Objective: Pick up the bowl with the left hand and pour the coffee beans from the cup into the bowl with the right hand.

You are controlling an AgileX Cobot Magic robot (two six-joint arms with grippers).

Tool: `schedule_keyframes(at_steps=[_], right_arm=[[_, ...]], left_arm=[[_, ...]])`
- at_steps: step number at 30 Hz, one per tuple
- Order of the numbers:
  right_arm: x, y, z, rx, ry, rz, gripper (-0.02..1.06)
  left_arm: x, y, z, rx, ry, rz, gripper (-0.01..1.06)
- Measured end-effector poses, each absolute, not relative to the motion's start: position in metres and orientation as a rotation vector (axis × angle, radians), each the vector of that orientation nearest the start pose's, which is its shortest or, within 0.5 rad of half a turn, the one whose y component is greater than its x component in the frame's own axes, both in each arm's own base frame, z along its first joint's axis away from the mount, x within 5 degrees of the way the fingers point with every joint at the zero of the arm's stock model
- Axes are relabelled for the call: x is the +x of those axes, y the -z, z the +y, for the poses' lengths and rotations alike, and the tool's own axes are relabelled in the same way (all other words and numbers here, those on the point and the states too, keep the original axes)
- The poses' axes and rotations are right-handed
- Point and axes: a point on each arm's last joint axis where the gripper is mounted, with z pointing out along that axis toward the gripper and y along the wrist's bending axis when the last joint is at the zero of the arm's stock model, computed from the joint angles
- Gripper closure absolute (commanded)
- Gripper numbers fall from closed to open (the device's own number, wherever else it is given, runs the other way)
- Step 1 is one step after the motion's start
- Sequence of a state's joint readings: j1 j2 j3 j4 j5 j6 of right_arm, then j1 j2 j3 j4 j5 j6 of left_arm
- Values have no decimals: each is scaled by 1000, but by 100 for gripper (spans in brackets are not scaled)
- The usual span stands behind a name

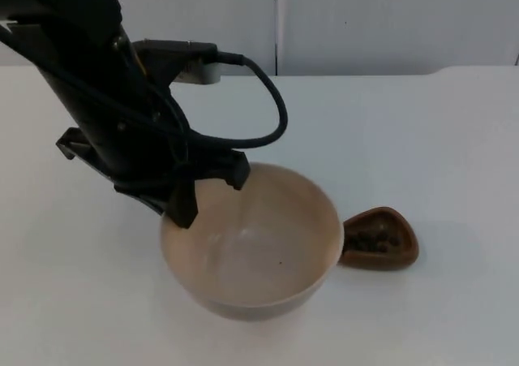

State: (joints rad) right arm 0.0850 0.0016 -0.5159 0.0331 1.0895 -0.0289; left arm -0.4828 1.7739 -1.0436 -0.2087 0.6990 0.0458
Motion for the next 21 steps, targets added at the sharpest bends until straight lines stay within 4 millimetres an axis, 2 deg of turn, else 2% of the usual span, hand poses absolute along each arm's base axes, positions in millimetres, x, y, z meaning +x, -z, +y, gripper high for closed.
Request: schedule_keyframes(at_steps=[8,21], right_arm=[[-8,-279,2,-120,-75,2056,-1],[-5,-280,2,-120,-75,2071,-1]], left_arm=[[291,-171,-156,473,167,2880,105],[292,-171,-155,472,145,2875,105]])
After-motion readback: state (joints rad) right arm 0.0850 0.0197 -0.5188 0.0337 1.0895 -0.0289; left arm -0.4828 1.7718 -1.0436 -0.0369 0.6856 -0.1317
